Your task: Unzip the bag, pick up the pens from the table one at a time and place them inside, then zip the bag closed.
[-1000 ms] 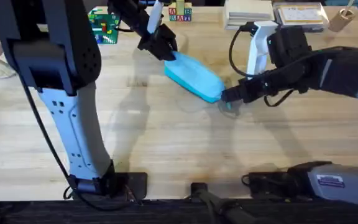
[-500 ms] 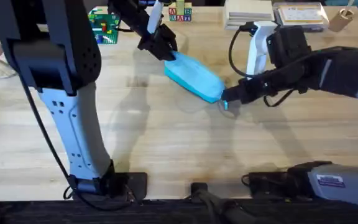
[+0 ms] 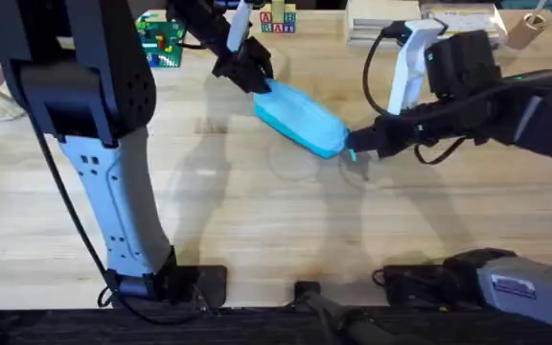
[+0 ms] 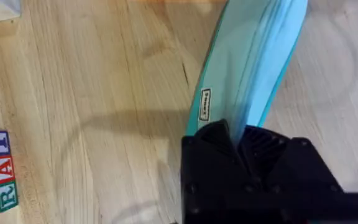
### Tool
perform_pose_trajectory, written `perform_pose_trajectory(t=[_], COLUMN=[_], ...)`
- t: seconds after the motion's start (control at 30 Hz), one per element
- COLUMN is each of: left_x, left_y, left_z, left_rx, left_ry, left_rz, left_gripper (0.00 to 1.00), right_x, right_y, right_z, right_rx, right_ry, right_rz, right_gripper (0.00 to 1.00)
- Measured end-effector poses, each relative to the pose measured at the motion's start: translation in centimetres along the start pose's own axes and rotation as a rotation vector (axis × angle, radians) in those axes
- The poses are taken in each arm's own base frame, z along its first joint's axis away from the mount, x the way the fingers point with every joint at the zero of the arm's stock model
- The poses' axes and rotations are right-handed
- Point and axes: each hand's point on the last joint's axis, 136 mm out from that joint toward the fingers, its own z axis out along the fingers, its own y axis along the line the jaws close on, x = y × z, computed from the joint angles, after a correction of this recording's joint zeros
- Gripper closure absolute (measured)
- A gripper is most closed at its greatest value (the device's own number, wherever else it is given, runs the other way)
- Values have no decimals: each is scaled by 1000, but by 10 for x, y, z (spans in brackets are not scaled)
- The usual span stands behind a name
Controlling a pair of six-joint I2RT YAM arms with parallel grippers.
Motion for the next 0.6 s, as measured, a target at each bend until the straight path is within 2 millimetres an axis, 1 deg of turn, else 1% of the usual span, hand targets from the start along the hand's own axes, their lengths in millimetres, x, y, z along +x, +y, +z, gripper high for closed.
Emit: perform_pose_trajectory(t=[0.23, 0.43, 0.6], left_x=[0, 0, 0], left_y=[0, 0, 0], left_z=[0, 0, 0], left_rx=[0, -1, -2], left_ry=[0, 0, 0], left_rz=[0, 1, 2], left_gripper=[958, 958, 958], right_x=[-17, -21, -28], right_y=[7, 10, 13], right_z=[-19, -24, -28], right_rx=[10, 5, -2], right_ry=[-68, -84, -101], right_rz=[-23, -3, 2], right_gripper=[970, 970, 970])
